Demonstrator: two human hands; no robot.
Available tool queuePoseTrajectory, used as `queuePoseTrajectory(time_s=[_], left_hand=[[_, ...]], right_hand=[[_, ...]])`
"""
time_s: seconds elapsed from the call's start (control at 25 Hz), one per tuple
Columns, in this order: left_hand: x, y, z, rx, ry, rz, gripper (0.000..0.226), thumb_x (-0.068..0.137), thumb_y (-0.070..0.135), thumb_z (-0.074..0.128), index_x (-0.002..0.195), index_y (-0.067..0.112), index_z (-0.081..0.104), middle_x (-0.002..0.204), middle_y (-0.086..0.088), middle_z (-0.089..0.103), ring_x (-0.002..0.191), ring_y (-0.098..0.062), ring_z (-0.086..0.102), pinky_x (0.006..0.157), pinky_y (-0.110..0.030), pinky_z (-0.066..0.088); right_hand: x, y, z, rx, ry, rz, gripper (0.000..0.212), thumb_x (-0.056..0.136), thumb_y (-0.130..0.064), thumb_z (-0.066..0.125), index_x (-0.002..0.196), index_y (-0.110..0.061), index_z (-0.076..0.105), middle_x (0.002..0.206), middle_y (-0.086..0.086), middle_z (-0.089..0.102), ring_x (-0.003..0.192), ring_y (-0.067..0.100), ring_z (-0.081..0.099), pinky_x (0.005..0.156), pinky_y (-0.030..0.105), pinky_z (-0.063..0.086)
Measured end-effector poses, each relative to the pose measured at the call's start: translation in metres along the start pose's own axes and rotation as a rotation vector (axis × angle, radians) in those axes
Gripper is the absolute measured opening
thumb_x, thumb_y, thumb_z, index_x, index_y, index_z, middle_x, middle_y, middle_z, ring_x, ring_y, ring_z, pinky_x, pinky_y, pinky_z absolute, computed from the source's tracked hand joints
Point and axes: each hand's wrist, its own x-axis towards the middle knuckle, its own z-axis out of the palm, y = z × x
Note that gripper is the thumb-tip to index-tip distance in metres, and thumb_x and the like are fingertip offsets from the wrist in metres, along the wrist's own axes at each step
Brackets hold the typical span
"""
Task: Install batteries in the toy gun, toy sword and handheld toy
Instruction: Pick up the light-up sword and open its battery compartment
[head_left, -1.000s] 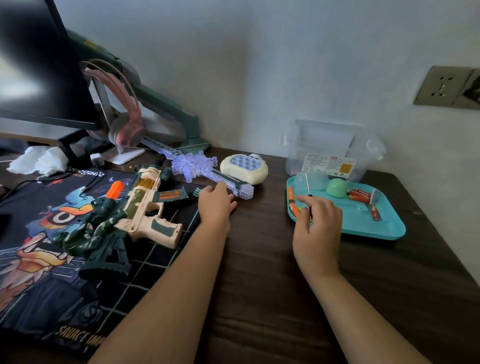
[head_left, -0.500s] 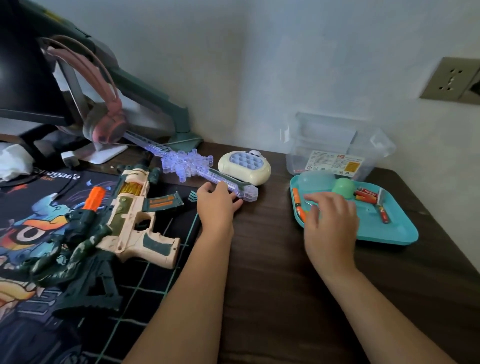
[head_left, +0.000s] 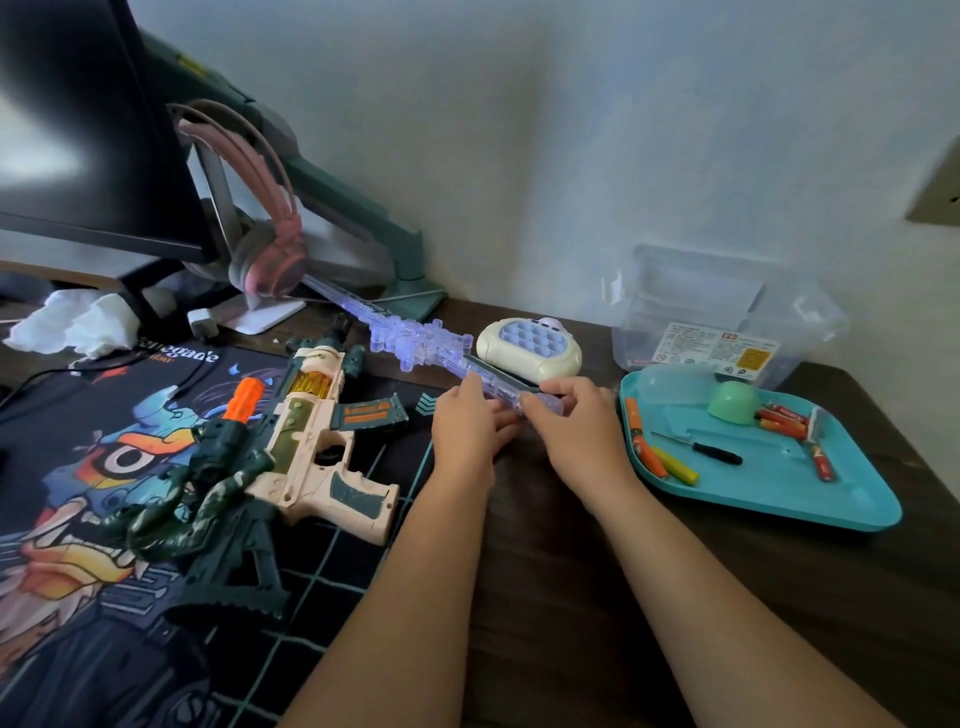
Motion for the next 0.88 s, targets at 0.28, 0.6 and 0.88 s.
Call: queuePoseTrajectory(time_s=[0.28, 0.6, 0.88], left_hand=[[-0.004, -0.015, 0.006, 0.083, 0.062, 0.084, 0.042, 0.093, 0.042, 0.056, 0.095, 0.002, 0.067, 0.085, -0.013, 0.072, 0.077, -0.028, 0.069, 0.077, -0.039, 0.057], [-0.040, -0.037, 0.031, 0.122, -0.082, 0.314, 0.026, 0.101, 0.029, 0.049, 0.098, 0.005, 0.059, 0.067, -0.005, 0.073, 0.066, -0.026, 0.069, 0.071, -0.041, 0.056], [-0.046, -0.035, 0.030, -0.081, -0.133, 0.176, 0.019, 0.100, 0.018, 0.053, 0.110, 0.002, 0.057, 0.075, -0.012, 0.069, 0.059, -0.018, 0.070, 0.057, -0.032, 0.058]], right_hand=[[-0.060, 0.006, -0.018, 0.172, 0.020, -0.172, 0.031, 0.078, -0.028, 0.075, 0.098, -0.035, 0.053, 0.104, -0.007, 0.051, 0.089, -0.002, 0.055, 0.074, 0.011, 0.046], [-0.073, 0.012, -0.045, 0.270, -0.022, 0.123, 0.028, 0.091, -0.049, 0.054, 0.095, -0.022, 0.056, 0.073, 0.001, 0.062, 0.049, 0.005, 0.055, 0.042, 0.017, 0.042], [-0.072, 0.019, -0.064, 0.493, -0.288, 0.274, 0.020, 0.098, -0.030, 0.049, 0.104, -0.014, 0.058, 0.070, 0.008, 0.062, 0.051, 0.014, 0.051, 0.043, 0.025, 0.036]])
